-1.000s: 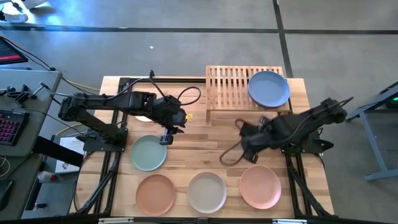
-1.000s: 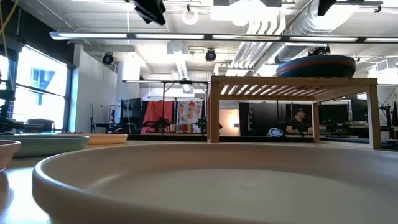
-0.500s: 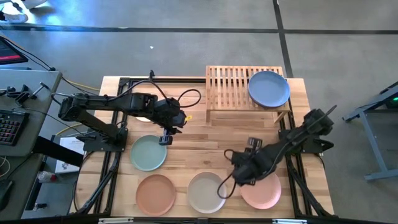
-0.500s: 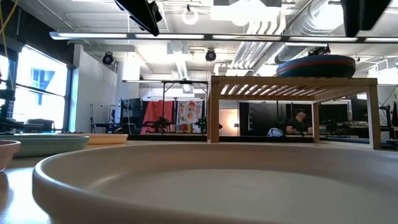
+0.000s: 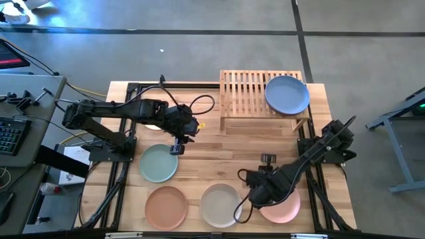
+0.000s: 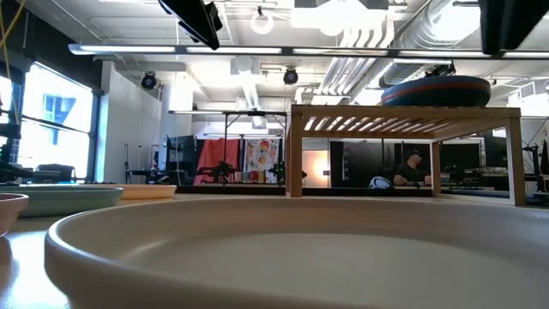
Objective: Place and stack plates onto a shelf
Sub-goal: Stack the pink plate on top of the blue plate on the shelf
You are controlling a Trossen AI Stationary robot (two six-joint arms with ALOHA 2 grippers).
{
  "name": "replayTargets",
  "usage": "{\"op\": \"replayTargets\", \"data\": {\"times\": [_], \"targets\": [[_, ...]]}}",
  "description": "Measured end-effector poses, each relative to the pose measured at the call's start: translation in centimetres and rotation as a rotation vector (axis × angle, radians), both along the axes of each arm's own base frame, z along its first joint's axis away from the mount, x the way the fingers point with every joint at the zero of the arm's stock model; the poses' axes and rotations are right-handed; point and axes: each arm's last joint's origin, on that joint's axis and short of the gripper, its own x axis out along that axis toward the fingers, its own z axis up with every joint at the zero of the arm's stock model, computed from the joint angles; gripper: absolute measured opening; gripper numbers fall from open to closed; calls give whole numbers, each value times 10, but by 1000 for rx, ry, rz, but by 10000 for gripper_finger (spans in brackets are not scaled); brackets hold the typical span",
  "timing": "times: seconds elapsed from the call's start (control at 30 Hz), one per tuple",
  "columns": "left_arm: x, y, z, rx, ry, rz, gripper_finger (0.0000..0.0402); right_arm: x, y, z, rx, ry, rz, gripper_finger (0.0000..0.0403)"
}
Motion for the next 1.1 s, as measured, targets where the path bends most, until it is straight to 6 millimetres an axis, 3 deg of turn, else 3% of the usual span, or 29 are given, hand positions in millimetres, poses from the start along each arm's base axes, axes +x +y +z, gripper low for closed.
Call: {"op": "replayTargets", "data": {"times": [0.4, 0.53, 0.67, 0.87, 1.1], "targets": [[0, 1, 0, 9, 0, 14, 92, -14, -12, 9, -99, 95, 33, 68], [0, 2, 0, 47, -1, 19, 92, -23, -25, 15, -78, 70, 40, 68], [0, 5, 0, 52, -1, 25, 92, -42, -47, 18, -56, 8, 0, 68], [0, 12, 0, 53, 0, 50, 92, -65, -70, 20, 109, -182, -40, 68], [-1, 22, 0, 56, 1, 82, 92, -89, -86, 3, 218, -256, -42, 68]]}}
